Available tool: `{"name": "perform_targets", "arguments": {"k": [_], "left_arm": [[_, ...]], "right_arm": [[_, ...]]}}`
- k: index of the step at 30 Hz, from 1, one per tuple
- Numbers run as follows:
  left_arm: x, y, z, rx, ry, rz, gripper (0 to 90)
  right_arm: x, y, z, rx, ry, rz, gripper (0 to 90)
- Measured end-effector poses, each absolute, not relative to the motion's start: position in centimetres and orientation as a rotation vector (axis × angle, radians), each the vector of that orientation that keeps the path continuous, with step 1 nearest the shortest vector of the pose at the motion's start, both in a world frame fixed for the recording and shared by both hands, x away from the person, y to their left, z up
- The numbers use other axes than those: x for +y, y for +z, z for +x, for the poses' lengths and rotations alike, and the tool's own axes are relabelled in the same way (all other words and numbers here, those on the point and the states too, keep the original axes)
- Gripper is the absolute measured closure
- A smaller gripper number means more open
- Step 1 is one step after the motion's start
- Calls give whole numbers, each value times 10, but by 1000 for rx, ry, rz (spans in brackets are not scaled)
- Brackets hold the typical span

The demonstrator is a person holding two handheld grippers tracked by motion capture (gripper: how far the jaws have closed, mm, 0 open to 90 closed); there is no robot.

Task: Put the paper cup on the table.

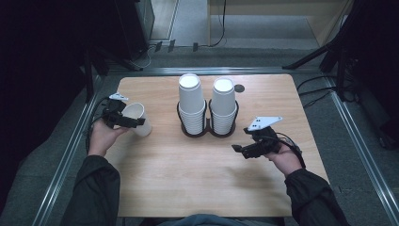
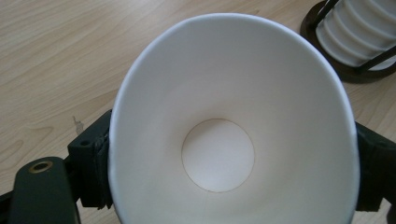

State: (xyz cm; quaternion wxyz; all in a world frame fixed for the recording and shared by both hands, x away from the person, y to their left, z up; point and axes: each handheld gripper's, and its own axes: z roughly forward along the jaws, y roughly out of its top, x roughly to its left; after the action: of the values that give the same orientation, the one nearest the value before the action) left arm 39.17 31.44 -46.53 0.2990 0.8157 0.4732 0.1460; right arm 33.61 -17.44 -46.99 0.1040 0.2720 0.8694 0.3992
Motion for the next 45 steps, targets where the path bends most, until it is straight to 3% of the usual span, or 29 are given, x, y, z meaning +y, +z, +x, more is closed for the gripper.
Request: {"name": "perform_targets", "arguments": {"k": [9, 29, 45], "left_arm": [[308, -468, 392, 1225, 421, 2197, 97], [305, -472, 395, 1238, 362, 2189, 11], [311, -460, 392, 1295, 304, 2083, 0]], "right_arm": [[-176, -470, 337, 2564, 1179, 807, 201], [-177, -470, 337, 2559, 1175, 807, 201], [-176, -471, 337, 2579, 1175, 820, 200]]}}
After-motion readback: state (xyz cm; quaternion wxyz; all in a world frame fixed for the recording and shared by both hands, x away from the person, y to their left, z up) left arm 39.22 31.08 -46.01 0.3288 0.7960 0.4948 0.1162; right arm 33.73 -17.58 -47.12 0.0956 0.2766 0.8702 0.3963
